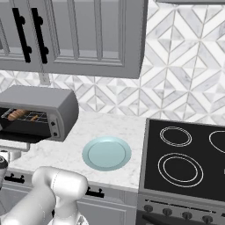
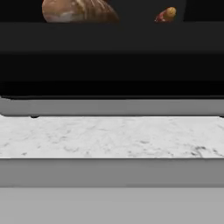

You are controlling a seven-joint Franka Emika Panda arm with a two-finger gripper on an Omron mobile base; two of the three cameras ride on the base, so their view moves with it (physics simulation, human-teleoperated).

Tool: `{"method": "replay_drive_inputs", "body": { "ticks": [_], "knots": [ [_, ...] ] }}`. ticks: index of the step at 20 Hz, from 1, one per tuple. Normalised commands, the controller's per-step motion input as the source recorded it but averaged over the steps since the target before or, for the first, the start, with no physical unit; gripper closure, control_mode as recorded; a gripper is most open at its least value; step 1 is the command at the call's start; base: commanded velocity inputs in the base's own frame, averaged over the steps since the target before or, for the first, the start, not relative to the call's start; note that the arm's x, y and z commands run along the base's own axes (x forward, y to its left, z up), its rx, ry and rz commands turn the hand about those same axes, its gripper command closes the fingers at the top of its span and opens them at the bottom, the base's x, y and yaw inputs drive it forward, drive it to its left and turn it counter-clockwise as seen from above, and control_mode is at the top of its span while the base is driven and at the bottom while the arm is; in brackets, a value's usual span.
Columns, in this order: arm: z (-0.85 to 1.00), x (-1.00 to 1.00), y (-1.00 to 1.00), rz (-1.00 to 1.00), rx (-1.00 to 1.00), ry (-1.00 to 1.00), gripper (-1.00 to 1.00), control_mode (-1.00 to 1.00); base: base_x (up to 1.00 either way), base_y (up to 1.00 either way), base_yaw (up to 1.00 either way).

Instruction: Pick up the kebab skewer and baguette bread, and place them inside the toaster oven. Close the toaster oven door and start by setting the timer.

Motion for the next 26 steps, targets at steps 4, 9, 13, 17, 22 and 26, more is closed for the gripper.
{"method": "replay_drive_inputs", "body": {
  "ticks": [4,9,13,17,22,26],
  "knots": [
    [0.97,0.93,-0.32,0.0,0.01,-0.04,-1.0,-1.0,0.0,0.0,0.0],
    [1.0,0.49,-0.24,0.0,0.03,0.01,-1.0,-1.0,0.0,0.0,0.0],
    [0.85,0.5,-0.16,0.0,0.01,0.1,-1.0,-1.0,0.0,0.0,0.0],
    [0.26,0.58,-0.1,0.0,0.0,0.18,-1.0,-1.0,0.0,0.0,0.0],
    [0.25,0.35,0.0,0.0,0.0,0.28,-1.0,-1.0,0.0,0.0,0.0],
    [0.22,0.3,0.0,0.0,0.0,0.37,-1.0,-1.0,0.0,0.0,0.0]
  ]
}}
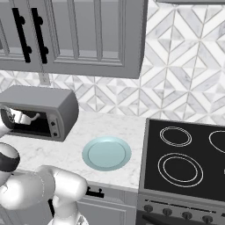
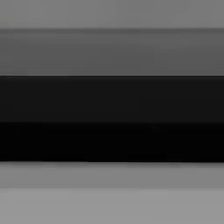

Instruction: Pick up the kebab skewer and baguette bread, and place them inside the toaster oven. Close the toaster oven door and start by setting the timer.

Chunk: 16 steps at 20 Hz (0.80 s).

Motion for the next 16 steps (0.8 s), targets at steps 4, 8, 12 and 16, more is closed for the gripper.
{"method": "replay_drive_inputs", "body": {
  "ticks": [4,8,12,16],
  "knots": [
    [0.01,0.21,0.0,0.0,0.0,0.38,-1.0,-1.0,0.0,0.0,0.0],
    [0.0,-0.04,0.0,0.0,-0.01,0.21,-1.0,-1.0,0.0,0.0,0.0],
    [0.0,-0.11,0.0,0.0,-0.01,0.1,-1.0,-1.0,0.0,0.0,0.0],
    [0.0,-0.17,0.0,0.0,0.0,0.01,-1.0,-1.0,0.0,0.0,0.0]
  ]
}}
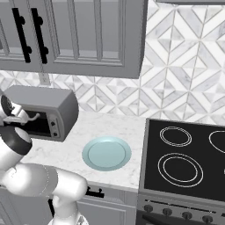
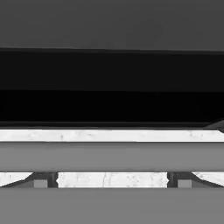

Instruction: Pick up the kebab skewer and baguette bread, and place them inside the toaster oven. Close the toaster oven door and start by setting the timer.

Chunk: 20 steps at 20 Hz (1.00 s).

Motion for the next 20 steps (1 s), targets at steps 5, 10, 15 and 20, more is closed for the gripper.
{"method": "replay_drive_inputs", "body": {
  "ticks": [5,10,15,20],
  "knots": [
    [0.0,-0.52,0.0,0.0,0.0,0.0,-1.0,-1.0,0.0,0.0,0.0],
    [0.0,-0.65,-0.24,0.0,0.0,0.0,-1.0,-1.0,0.0,0.0,0.0],
    [0.0,-0.61,-0.6,0.0,-0.01,-0.03,-1.0,-1.0,0.0,0.0,0.0],
    [0.0,-0.48,-0.54,0.0,-0.06,-0.05,-1.0,-1.0,0.0,0.0,0.0]
  ]
}}
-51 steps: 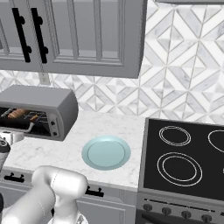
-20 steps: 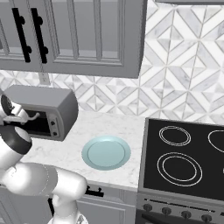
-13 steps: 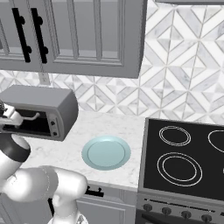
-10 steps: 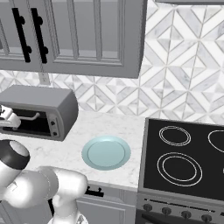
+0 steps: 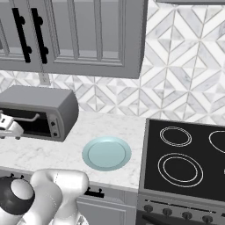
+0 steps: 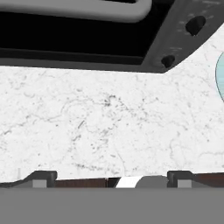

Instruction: Pick up the kebab skewer and baguette bread, and place them inside the toaster oven. Close the toaster oven door and start by setting the timer.

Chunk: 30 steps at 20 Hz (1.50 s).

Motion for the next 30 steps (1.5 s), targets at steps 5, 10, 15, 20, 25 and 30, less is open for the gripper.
{"method": "replay_drive_inputs", "body": {
  "ticks": [5,10,15,20,25,30],
  "knots": [
    [0.0,-0.25,-0.52,0.0,-0.05,-0.02,-1.0,-1.0,0.0,0.0,0.0],
    [0.0,-0.08,-0.5,0.0,-0.01,0.0,-1.0,-1.0,0.0,0.0,0.0],
    [0.0,0.0,-0.42,0.1,-0.1,0.01,-1.0,-1.0,0.0,0.0,0.0],
    [0.04,-0.01,-0.03,0.28,-0.42,0.03,-1.0,-1.0,0.0,0.0,0.0],
    [0.16,0.0,0.0,0.38,-0.53,0.21,-1.0,-1.0,0.0,0.0,0.0],
    [0.24,0.1,0.0,0.38,-0.53,0.38,-1.0,-1.0,0.0,0.0,0.0]
  ]
}}
